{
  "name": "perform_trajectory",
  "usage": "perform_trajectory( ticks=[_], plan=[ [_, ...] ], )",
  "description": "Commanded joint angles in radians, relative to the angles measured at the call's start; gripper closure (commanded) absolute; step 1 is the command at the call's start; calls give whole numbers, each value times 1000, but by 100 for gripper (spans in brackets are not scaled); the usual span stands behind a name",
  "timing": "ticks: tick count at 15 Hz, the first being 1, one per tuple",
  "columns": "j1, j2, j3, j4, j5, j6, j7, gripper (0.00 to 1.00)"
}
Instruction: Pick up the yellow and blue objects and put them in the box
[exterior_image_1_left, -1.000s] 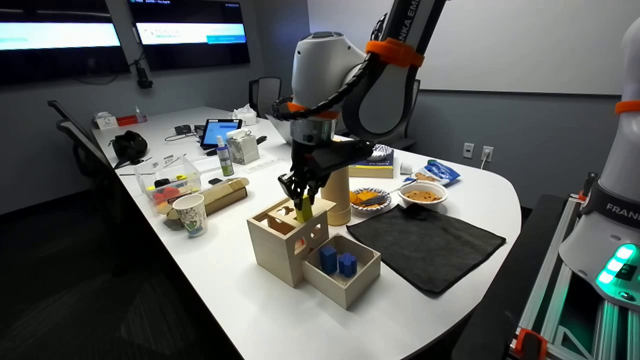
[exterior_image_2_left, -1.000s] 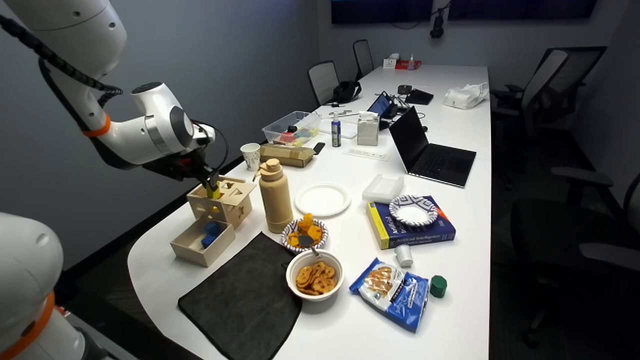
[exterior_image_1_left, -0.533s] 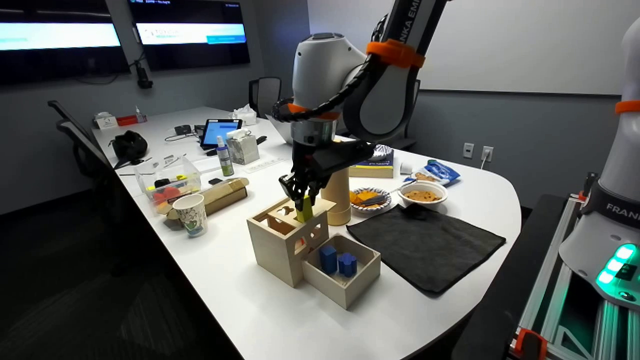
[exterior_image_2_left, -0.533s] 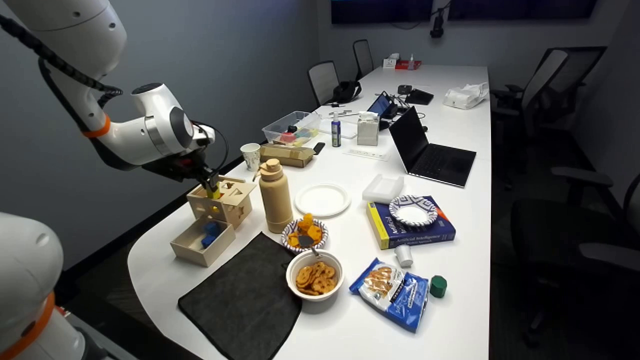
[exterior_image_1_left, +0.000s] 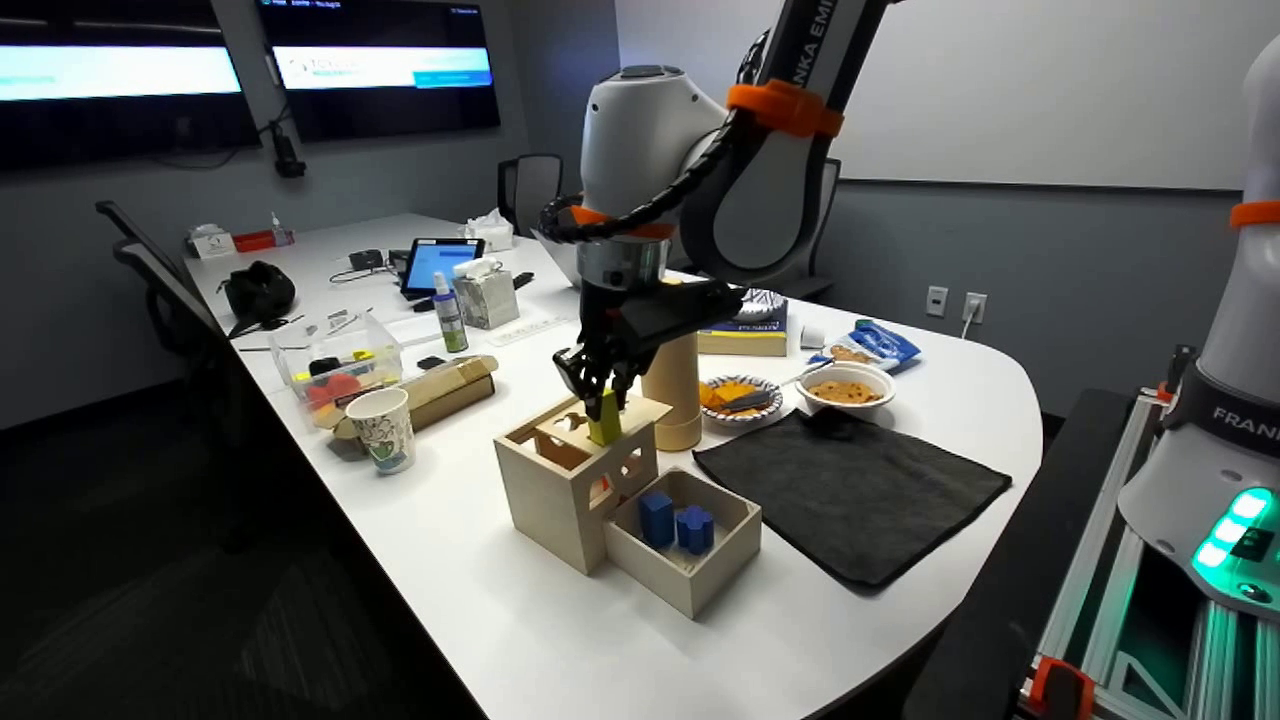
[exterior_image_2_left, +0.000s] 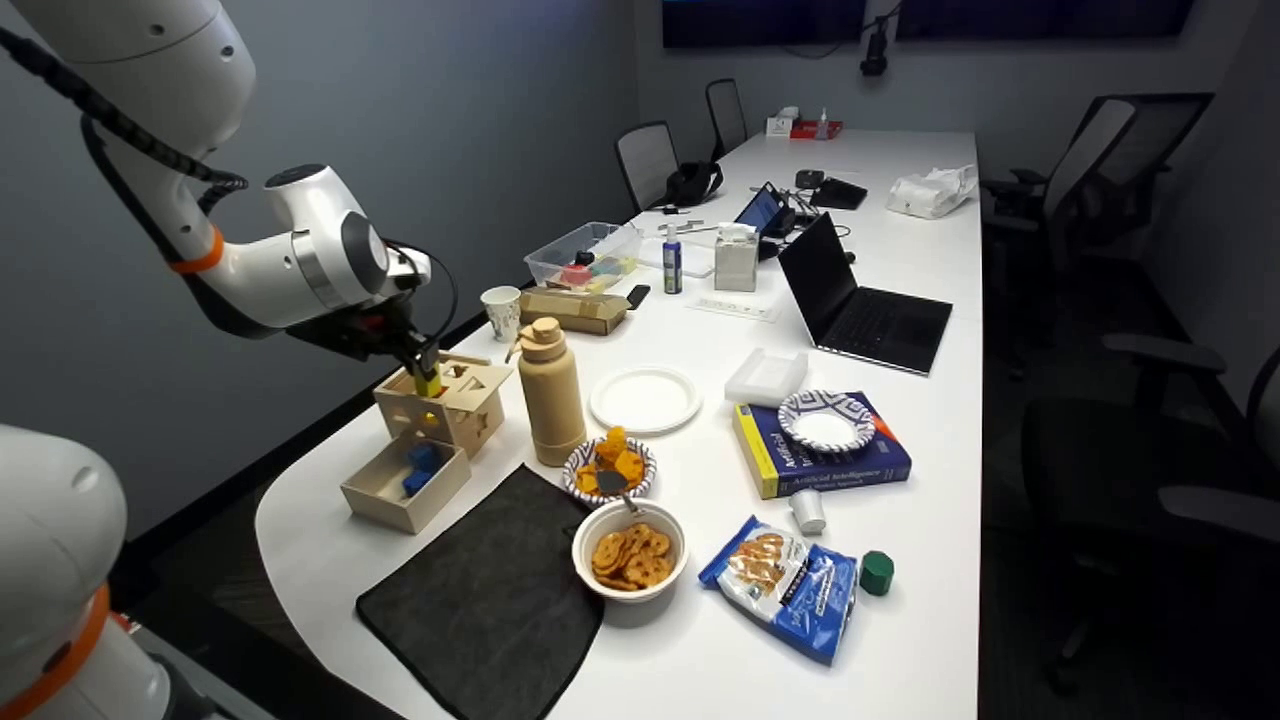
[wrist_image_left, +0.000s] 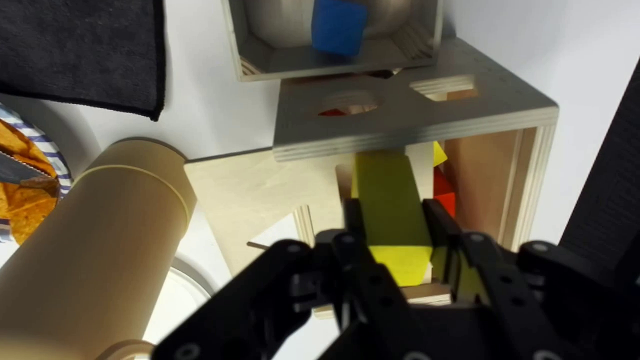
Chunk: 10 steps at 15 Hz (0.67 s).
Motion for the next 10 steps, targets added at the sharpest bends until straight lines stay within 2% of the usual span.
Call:
perform_trajectory(
  ticks=[1, 10],
  plan=[
    [4, 13, -3, 26, -5, 1, 0, 89],
    [0, 27, -5, 29, -1, 0, 4, 89]
  ],
)
